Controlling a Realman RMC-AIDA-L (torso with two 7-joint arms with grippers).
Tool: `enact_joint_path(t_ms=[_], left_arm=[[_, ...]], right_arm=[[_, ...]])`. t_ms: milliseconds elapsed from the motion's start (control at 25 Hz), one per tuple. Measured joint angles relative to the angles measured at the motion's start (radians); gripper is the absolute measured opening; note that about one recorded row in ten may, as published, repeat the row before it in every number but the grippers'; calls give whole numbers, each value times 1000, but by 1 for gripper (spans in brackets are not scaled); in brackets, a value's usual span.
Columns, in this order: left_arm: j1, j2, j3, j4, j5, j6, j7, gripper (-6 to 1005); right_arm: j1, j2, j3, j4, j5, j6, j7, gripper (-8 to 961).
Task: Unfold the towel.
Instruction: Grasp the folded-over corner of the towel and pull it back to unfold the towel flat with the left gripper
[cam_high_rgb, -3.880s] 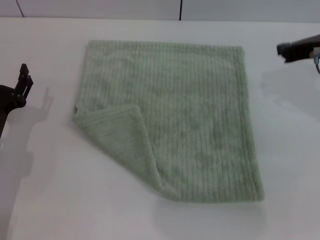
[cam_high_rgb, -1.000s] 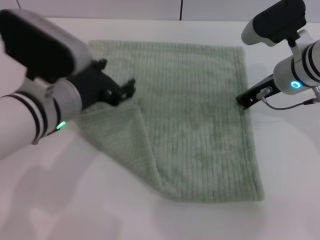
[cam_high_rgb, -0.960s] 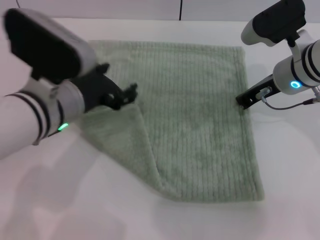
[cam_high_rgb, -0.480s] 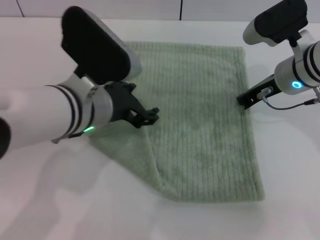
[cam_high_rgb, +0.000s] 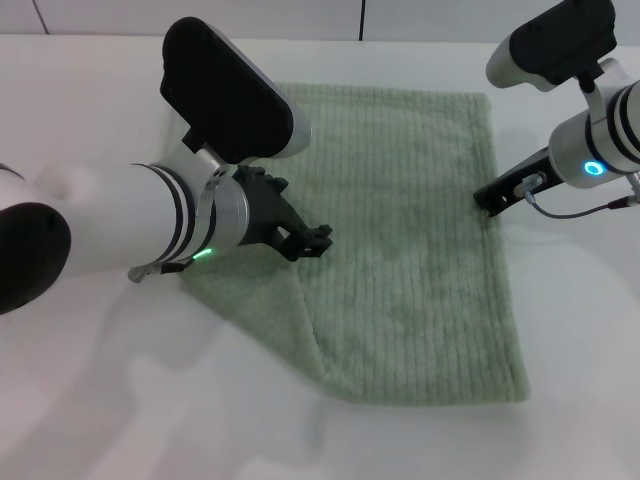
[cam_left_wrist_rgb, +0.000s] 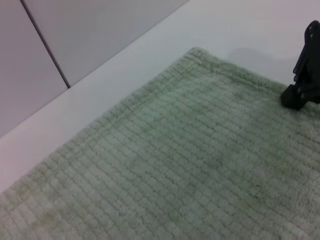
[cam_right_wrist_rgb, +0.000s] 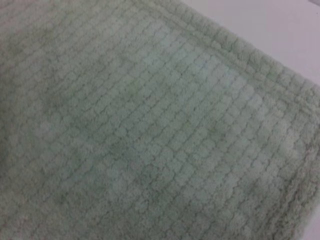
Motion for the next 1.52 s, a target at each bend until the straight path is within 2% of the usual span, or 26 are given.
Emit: enact_joint_path(t_ms=[400,680,1320,1520], left_arm=[[-60,-1,-13,95,11,-4,-6,745],[-95,-1,-19,149,76,4,-46,744],[-122,-3,1,148,81,-67,-53,740],[-166,-2,19,148,79,-129,-48,718]], right_arm=[[1,0,0,0,0,-2,0,0],[1,0,1,0,0,-2,0,0],[5,0,2,0,0,-2,0,0],[5,0,2,0,0,-1,0,0]])
